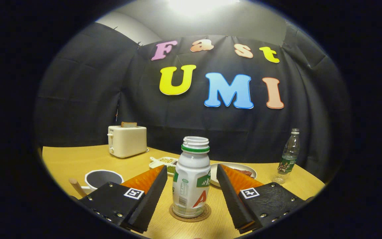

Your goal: Take the bottle from table, then pour the juice into the cup, finally place the bottle on the coaster

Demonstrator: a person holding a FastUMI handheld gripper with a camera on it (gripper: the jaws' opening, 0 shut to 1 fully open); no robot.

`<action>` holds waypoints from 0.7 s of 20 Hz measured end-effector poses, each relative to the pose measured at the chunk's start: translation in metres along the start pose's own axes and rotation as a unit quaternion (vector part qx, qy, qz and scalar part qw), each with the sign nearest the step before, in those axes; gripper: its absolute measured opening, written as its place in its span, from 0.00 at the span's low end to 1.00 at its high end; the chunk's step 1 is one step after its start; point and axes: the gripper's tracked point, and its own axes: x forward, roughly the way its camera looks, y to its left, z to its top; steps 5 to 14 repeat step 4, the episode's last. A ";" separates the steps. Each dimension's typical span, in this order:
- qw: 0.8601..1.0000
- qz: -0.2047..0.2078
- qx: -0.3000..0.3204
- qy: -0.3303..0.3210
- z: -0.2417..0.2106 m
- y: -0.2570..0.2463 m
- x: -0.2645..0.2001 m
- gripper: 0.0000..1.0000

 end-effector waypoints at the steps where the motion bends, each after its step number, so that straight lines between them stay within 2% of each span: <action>1: 1.000 -0.001 0.000 -0.013 0.011 0.001 -0.006 0.90; 4: 0.999 -0.002 -0.011 -0.049 0.043 0.006 -0.024 0.90; 14: 0.999 -0.002 -0.011 -0.049 0.043 0.006 -0.024 0.90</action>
